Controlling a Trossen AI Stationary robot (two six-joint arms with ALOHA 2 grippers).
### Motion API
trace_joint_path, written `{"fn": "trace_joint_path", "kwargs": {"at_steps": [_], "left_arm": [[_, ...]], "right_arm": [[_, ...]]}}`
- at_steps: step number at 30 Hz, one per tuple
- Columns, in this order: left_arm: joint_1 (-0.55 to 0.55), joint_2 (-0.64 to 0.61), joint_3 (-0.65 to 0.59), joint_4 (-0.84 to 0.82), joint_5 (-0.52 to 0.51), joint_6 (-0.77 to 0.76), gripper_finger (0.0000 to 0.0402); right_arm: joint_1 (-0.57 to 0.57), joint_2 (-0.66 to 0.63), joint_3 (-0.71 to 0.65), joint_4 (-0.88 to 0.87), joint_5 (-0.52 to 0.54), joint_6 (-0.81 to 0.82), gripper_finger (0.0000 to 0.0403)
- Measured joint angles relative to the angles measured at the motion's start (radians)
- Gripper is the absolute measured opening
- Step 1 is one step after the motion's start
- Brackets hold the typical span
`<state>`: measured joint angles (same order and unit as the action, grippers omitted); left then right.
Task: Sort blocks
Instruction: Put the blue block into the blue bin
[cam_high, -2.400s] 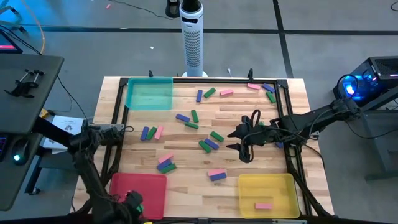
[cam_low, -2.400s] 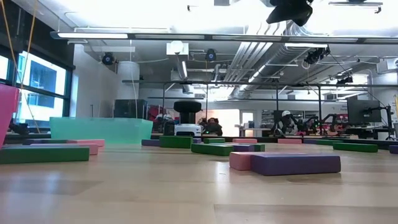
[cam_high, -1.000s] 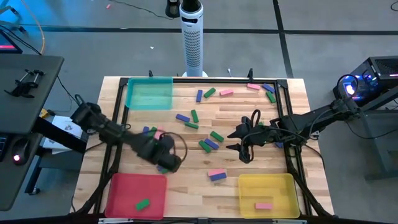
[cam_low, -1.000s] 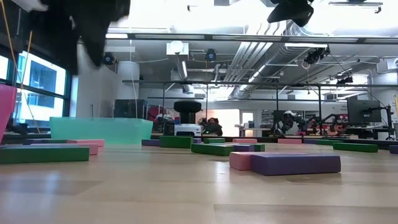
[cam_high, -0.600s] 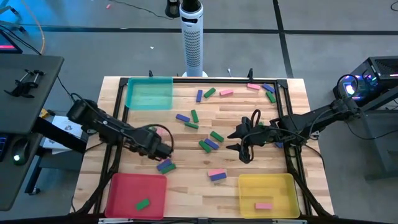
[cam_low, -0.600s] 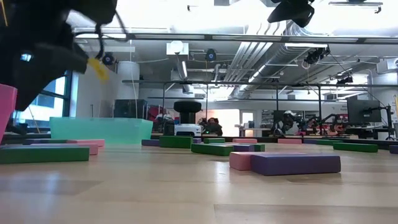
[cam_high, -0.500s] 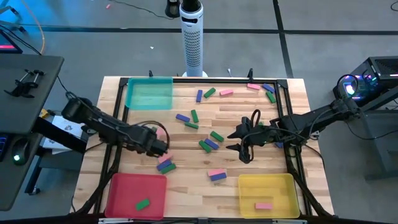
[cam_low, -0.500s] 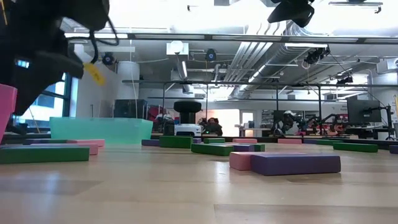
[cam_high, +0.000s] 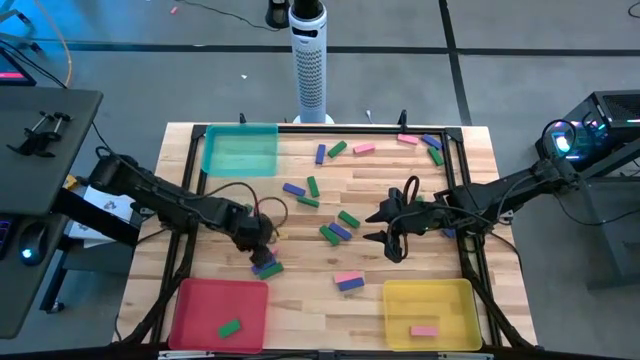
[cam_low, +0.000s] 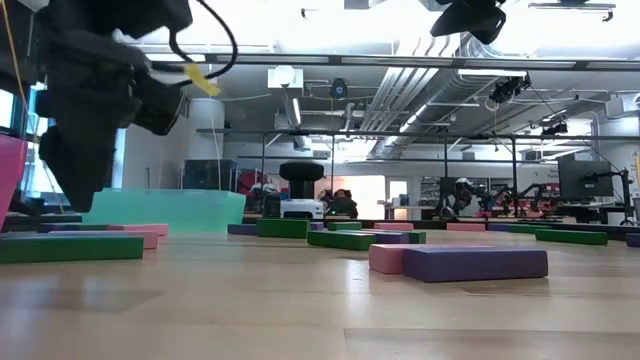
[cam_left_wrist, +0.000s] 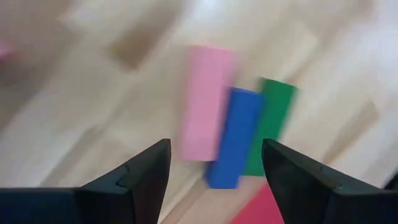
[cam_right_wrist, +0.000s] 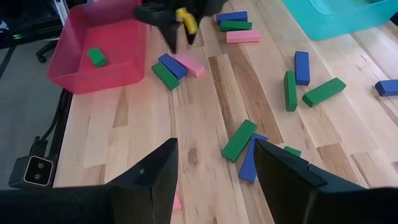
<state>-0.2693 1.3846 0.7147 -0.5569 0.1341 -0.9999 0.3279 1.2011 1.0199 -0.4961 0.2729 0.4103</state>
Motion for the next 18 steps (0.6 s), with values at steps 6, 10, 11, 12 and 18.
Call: {"fn": "trace_joint_path", "kwargs": {"at_steps": [6, 10, 11, 12, 18], "left_arm": [[-0.095, 0.091, 0.000, 0.135, -0.011, 0.158, 0.0230], [-0.137, 0.170, 0.020, 0.124, -0.069, 0.147, 0.0229], [-0.144, 0.184, 0.034, 0.116, -0.094, 0.148, 0.0229], [-0.149, 0.201, 0.043, 0.112, -0.109, 0.147, 0.0229], [-0.154, 0.272, 0.122, 0.028, -0.207, 0.169, 0.0229]], "right_arm": [[0.000, 0.000, 0.000, 0.000, 0.000, 0.000, 0.0188], [0.000, 0.000, 0.000, 0.000, 0.000, 0.001, 0.0188], [0.000, 0.000, 0.000, 0.000, 0.000, 0.006, 0.0188], [0.000, 0.000, 0.000, 0.000, 0.001, 0.014, 0.0188], [0.000, 0.000, 0.000, 0.003, 0.001, 0.026, 0.0188]]}}
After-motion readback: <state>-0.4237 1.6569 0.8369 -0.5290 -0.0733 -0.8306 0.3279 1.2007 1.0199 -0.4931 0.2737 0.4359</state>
